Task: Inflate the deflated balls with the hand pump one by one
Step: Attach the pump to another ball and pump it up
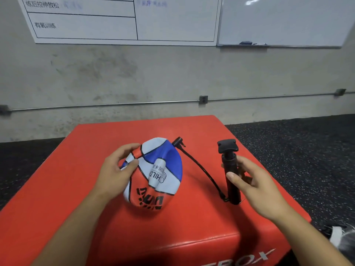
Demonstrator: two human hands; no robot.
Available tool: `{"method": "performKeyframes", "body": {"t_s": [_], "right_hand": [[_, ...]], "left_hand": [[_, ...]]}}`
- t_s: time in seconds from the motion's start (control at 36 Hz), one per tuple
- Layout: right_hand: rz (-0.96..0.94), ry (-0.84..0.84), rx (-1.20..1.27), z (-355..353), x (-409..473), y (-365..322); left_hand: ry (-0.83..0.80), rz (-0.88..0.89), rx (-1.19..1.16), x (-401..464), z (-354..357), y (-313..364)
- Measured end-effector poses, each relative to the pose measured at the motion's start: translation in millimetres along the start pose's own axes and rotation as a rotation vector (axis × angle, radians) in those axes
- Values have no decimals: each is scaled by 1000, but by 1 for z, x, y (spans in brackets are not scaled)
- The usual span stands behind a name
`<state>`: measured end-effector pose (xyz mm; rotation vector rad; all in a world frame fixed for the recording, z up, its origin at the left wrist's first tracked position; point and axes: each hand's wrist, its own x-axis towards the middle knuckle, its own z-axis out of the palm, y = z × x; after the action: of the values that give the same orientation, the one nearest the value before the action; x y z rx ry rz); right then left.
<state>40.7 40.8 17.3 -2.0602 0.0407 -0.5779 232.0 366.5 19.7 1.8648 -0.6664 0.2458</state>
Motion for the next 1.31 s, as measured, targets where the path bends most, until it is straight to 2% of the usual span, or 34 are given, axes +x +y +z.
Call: {"method": "performKeyframes", "body": {"t_s": [0.14,0.33,0.47,0.75,0.92,1.0,1.31], "right_hand": [[28,-28,-48,6,2,1],[37,-42,-38,15,0,-3],[39,-37,-30,16,-2,-6],[54,-35,-32,14,-5,6],[80,-48,-47,12,-7,14],[118,-70,-73,12,-8,20],[71,154,-131,3,-5,13]], "left_hand": [[-126,-41,261,-1,10,-28],[-131,-5,207,-7,22,-18],[-145,6,326,-13,29,-1],[-161,-6,356,-10,16,10],[-52,44,442,-10,13,-2],[-48,44,465,-9,19,-4],[-58,83,347,-11,36,7]]}}
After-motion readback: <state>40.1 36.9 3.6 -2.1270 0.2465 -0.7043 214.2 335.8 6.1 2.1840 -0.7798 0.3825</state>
